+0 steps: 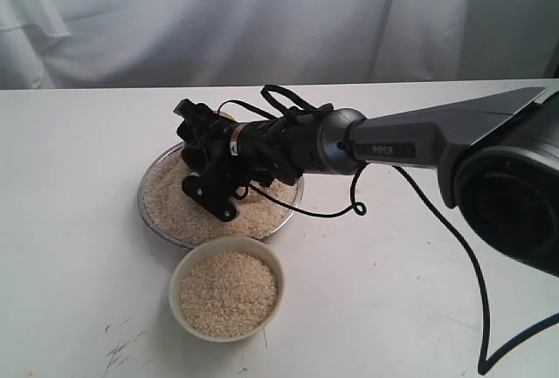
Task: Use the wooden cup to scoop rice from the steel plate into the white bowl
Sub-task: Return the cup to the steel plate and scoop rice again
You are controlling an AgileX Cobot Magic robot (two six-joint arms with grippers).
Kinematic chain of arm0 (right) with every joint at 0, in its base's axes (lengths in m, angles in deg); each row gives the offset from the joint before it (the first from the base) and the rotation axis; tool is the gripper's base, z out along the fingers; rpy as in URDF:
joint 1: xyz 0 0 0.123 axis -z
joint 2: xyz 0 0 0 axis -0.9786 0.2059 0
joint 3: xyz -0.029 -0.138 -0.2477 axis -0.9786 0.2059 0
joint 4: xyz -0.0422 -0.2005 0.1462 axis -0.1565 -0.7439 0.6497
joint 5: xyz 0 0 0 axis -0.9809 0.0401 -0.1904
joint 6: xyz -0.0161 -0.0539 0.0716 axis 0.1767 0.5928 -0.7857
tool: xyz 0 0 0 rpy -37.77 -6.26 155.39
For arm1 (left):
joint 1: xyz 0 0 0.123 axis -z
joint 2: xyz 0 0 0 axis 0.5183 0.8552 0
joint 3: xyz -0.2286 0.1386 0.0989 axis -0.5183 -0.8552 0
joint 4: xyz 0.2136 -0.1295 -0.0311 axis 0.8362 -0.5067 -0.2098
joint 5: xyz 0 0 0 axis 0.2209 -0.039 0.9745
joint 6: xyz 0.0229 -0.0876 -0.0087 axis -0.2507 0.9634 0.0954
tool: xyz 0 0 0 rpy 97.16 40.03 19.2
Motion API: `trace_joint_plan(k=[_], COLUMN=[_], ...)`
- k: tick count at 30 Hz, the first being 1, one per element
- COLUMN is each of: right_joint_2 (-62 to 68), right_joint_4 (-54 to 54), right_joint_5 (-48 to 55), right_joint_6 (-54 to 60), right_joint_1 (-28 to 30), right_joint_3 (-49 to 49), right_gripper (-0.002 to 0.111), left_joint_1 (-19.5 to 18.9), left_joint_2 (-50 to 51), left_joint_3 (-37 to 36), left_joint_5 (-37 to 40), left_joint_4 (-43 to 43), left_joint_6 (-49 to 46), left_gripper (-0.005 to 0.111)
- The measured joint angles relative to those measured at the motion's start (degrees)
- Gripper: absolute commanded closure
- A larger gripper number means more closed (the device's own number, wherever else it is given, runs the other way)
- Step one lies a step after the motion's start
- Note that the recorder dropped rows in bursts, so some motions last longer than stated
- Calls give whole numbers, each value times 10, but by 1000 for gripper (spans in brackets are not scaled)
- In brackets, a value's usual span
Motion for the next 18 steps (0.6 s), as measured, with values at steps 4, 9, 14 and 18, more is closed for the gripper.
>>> trace_joint_plan(k=[4,9,14,18], right_joint_2=[1,1,0,-1], right_joint_4=[0,20,55,94], right_joint_5=[9,56,78,96], right_joint_6=[5,5,5,14], right_joint_1=[0,0,0,0], right_joint_3=[-1,-3,-4,-5], right_gripper=[108,108,108,108], left_joint_1=[0,0,0,0], left_joint_2=[0,0,0,0], left_joint_3=[0,0,0,0], left_joint_5=[0,0,0,0], left_joint_4=[0,0,0,0], left_joint_6=[0,0,0,0], left_gripper=[107,107,107,107])
